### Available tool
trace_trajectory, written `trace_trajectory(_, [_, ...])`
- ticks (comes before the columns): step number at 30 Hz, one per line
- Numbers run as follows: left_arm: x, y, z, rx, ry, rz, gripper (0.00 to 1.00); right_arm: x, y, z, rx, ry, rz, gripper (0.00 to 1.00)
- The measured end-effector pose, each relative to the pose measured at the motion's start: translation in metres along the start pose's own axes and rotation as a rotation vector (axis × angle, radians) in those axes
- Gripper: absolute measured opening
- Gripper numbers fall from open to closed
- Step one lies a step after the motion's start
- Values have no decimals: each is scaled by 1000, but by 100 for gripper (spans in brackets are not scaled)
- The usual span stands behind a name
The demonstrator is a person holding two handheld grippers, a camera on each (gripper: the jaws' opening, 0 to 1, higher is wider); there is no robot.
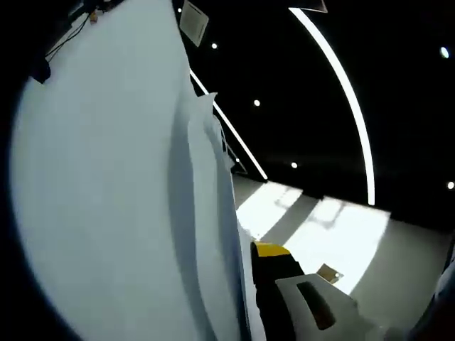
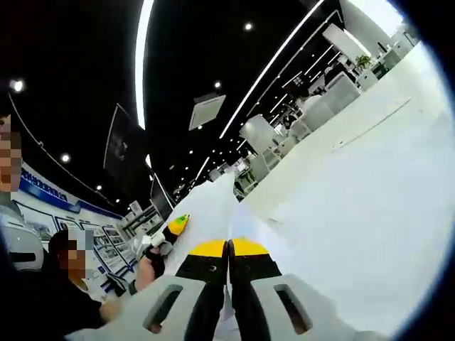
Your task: Organize the stack of printing papers by aligning and flattening the scattered papers on the table
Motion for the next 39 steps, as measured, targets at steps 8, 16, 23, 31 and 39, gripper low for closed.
trace_trajectory(8, [-1,2,-1,5,-7,-19,11,-2,2,-9,11,-2,-3,0])
trace_trajectory(16, [0,2,-2,5,-13,-30,9,-3,4,-15,27,-3,25,0])
trace_trajectory(23, [0,2,-2,3,-24,-53,6,-5,2,-14,19,8,25,0])
trace_trajectory(31, [0,2,-1,4,-23,-51,6,-5,-2,-11,-38,9,-4,10])
trace_trajectory(39, [0,2,-1,2,-23,-42,6,-3,-4,-9,-62,25,31,23])
Point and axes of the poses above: the point that each gripper's makers call its tool centre point, and the gripper's own axes: z roughly backward along the fingers, x roughly to its left, y roughly out of its underside, the point moved 10 cm from there along z, roughly backward along the fingers, and after that the axes turned 14 degrees about -y, right-handed, at the moved point
